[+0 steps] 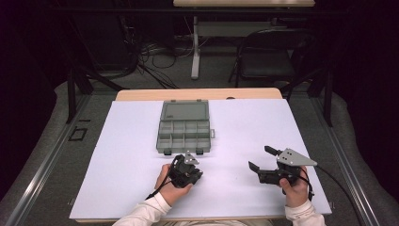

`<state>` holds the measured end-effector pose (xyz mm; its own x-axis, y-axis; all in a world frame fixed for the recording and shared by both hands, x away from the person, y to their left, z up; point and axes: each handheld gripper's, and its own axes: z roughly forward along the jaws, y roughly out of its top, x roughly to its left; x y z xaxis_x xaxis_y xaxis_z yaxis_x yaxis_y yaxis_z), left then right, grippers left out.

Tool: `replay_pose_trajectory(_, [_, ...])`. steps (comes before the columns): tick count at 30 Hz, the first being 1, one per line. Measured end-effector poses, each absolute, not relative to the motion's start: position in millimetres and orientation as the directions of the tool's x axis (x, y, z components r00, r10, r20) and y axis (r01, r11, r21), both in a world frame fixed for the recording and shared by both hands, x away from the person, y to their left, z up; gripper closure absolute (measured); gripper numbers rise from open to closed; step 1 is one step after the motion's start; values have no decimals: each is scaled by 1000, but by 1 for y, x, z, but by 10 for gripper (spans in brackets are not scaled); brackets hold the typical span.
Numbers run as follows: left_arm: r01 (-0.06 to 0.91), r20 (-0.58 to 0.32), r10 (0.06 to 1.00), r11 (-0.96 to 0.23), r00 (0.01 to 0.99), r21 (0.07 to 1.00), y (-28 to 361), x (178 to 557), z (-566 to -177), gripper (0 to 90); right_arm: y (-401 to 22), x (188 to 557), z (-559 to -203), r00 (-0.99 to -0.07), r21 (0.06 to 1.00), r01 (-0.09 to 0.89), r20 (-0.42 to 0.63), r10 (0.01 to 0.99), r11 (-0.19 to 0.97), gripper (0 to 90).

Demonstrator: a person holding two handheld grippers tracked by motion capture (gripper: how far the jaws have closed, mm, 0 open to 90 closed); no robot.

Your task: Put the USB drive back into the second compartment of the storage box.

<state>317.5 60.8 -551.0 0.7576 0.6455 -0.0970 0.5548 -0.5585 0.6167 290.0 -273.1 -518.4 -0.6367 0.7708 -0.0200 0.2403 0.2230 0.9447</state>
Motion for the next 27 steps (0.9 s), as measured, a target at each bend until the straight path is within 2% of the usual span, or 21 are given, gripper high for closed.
replay_pose_trajectory(27, [573, -145, 653, -510, 743, 642, 72, 323, -541, 790, -273, 291, -519, -638, 945, 241, -18, 770, 222, 141])
